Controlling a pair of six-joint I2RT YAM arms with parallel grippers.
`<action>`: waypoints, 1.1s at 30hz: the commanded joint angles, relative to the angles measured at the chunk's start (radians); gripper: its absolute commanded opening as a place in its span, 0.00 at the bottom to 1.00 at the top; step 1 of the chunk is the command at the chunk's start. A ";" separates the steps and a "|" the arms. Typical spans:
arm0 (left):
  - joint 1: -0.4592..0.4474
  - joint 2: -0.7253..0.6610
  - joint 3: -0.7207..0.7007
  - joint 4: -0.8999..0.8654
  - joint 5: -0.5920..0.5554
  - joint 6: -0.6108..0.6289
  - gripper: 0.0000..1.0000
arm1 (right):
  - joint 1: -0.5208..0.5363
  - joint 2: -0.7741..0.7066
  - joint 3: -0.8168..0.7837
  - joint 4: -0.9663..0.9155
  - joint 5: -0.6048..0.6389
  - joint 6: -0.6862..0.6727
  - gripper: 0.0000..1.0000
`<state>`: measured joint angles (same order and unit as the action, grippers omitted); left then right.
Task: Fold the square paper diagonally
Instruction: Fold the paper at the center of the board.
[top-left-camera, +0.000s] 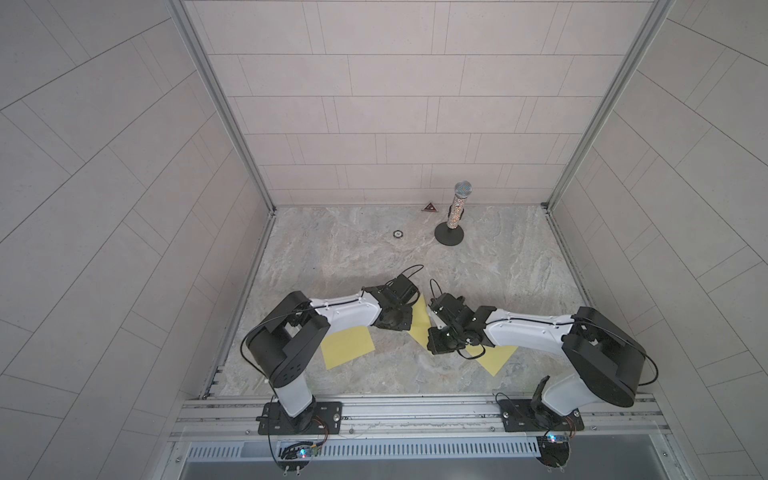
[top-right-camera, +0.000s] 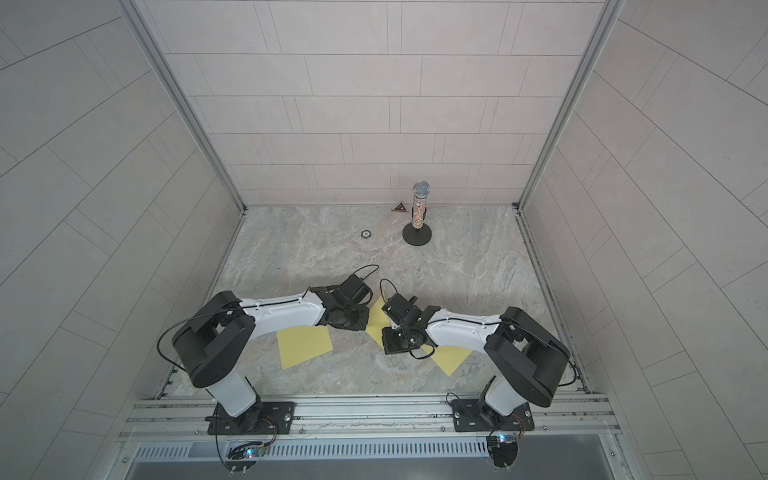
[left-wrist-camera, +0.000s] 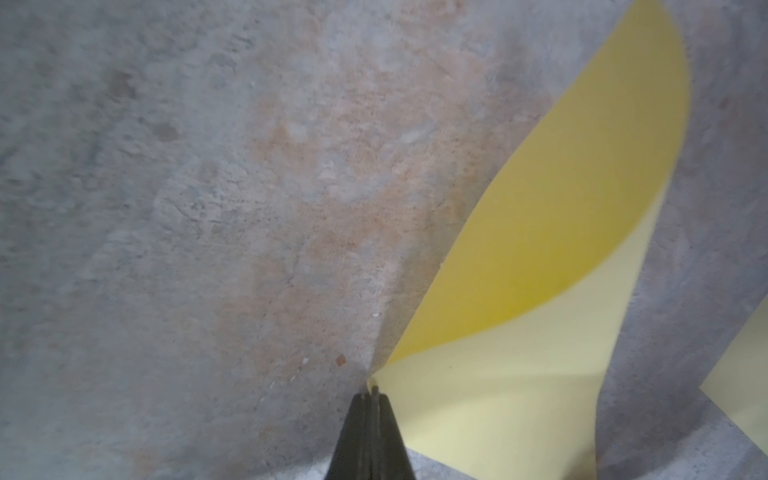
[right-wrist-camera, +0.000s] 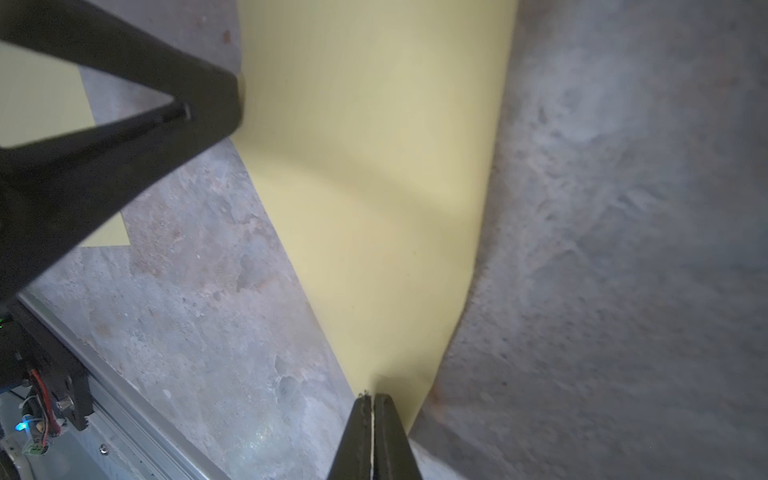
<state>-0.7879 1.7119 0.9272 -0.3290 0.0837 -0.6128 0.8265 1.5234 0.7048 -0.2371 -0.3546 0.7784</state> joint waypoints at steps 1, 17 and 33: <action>-0.005 0.038 -0.015 -0.081 -0.024 -0.002 0.00 | 0.007 -0.055 -0.045 -0.075 0.051 -0.001 0.08; -0.012 0.037 -0.017 -0.082 -0.036 -0.001 0.00 | 0.009 -0.252 -0.088 -0.084 0.045 0.043 0.27; -0.014 0.037 -0.019 -0.081 -0.038 0.003 0.00 | 0.008 -0.112 -0.087 0.087 0.032 0.136 0.49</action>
<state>-0.7990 1.7119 0.9272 -0.3290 0.0673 -0.6125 0.8310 1.4036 0.6090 -0.1638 -0.3363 0.8997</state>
